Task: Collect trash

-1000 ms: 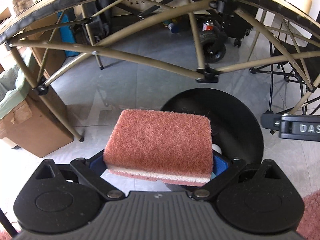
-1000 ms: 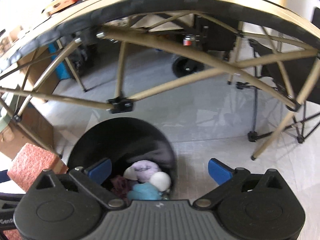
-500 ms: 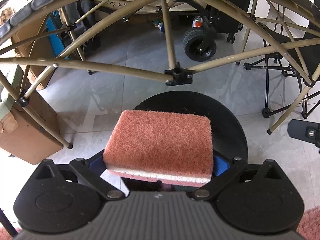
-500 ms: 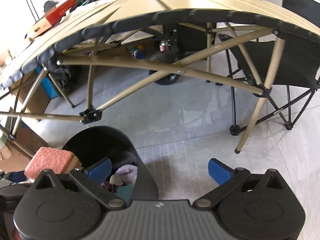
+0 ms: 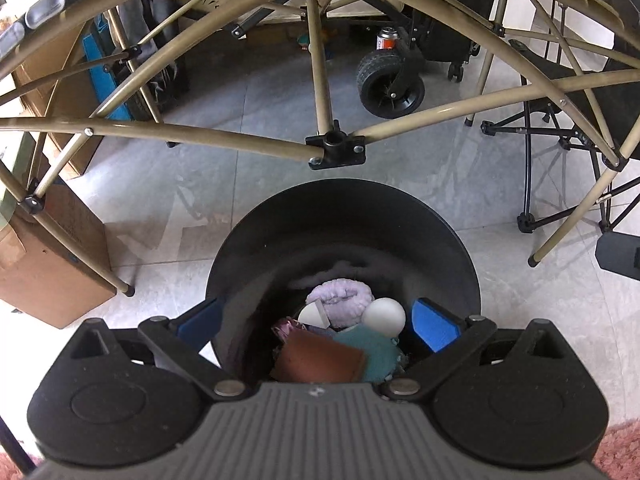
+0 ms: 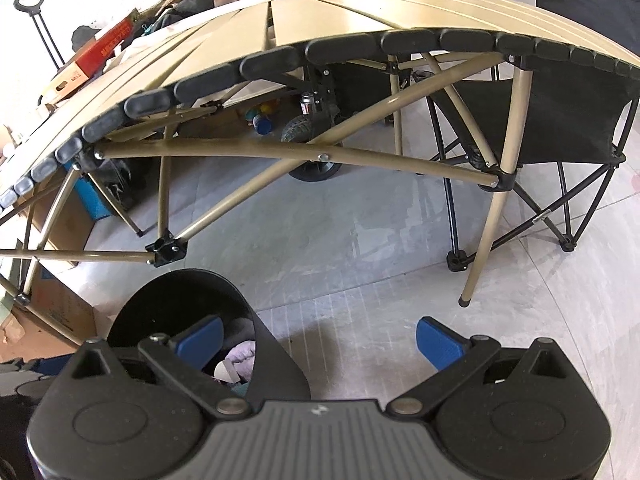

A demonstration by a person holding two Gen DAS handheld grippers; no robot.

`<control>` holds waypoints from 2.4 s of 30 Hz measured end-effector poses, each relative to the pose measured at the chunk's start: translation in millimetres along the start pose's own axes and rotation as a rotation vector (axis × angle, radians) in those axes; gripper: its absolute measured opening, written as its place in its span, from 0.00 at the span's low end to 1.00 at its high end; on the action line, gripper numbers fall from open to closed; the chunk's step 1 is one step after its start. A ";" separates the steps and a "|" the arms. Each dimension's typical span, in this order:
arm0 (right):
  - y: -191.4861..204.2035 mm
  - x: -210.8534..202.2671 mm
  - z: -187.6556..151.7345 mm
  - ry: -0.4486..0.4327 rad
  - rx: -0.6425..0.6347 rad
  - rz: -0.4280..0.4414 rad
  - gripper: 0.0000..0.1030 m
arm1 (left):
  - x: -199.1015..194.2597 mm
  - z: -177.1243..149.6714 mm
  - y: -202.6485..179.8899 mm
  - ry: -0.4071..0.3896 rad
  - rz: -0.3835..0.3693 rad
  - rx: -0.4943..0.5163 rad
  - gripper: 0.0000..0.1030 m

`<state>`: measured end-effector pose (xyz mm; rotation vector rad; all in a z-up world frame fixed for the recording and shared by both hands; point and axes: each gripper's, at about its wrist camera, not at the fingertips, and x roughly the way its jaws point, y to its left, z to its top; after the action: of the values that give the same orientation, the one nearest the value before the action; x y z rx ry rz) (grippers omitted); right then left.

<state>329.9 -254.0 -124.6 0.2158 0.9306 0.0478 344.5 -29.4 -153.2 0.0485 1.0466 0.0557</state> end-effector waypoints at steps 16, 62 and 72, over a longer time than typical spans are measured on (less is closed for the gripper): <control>17.8 -38.2 -10.7 -0.107 -0.049 0.063 1.00 | -66.2 -12.0 29.0 -0.194 -0.013 -0.055 1.00; 53.5 -265.8 -166.0 -0.361 -0.281 0.229 1.00 | -286.3 -201.3 72.6 -0.626 0.000 -0.036 1.00; 52.4 -262.7 -163.5 -0.358 -0.272 0.230 1.00 | -285.1 -198.8 72.1 -0.623 -0.001 -0.035 1.00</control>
<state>44.8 -211.1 -0.6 0.0738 0.5316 0.3356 28.3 25.5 -1.6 0.0302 0.4227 0.0532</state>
